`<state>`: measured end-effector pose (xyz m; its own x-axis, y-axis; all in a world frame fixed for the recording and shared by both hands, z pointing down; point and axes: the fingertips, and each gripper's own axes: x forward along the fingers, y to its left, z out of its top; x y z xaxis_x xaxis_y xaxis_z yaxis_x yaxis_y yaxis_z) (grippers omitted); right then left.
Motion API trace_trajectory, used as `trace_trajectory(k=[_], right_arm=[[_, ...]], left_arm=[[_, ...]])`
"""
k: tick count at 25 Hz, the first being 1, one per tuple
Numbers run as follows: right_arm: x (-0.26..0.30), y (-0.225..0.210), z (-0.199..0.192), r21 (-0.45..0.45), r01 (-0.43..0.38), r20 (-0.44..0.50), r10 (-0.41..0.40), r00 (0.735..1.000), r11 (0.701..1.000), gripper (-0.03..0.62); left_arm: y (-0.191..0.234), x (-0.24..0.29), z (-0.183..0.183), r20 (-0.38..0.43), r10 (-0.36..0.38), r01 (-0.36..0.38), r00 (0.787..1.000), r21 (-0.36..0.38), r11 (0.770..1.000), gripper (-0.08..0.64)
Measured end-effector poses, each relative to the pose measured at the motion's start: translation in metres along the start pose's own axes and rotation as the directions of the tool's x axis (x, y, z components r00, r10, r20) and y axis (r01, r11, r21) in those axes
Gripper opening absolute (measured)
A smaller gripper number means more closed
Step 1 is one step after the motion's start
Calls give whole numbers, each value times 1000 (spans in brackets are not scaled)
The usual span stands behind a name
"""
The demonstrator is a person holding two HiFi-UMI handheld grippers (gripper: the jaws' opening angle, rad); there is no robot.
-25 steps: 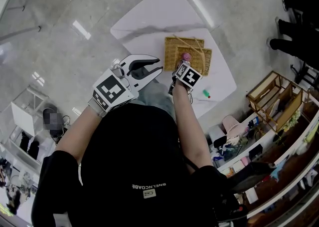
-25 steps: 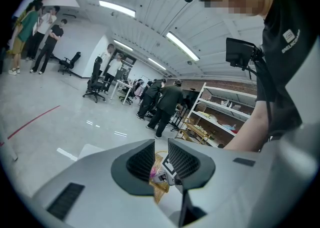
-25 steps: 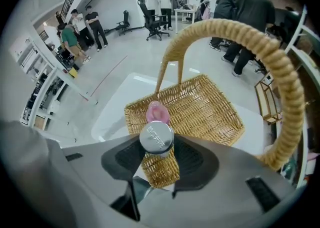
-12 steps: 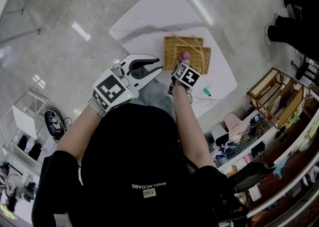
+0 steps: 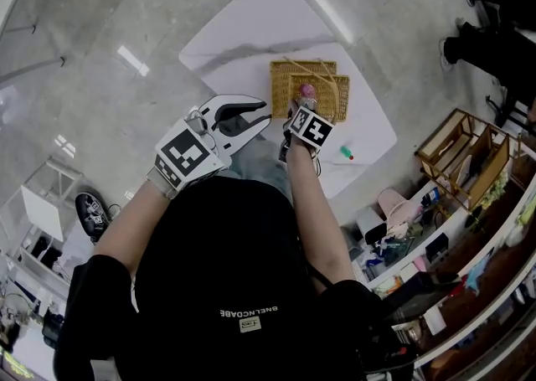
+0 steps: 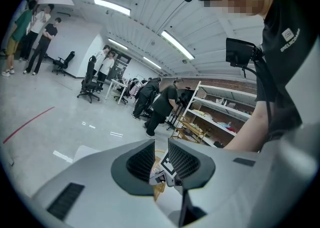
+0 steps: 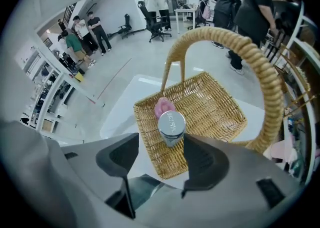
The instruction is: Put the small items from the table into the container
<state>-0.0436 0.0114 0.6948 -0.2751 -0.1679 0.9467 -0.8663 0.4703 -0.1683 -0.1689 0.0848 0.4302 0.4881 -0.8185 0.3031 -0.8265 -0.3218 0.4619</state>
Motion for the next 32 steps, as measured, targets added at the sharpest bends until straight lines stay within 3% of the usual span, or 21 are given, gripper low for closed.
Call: trace_trajectory(k=[19, 32], right_arm=[[-41, 8, -8, 49, -76, 63, 73, 995, 996, 267], [-91, 21, 1, 37, -184, 158, 176, 972, 982, 267]], left_arm=[[-31, -3, -4, 13, -32, 32, 999, 43, 999, 65], [-56, 11, 2, 18, -76, 74, 997, 81, 994, 65]])
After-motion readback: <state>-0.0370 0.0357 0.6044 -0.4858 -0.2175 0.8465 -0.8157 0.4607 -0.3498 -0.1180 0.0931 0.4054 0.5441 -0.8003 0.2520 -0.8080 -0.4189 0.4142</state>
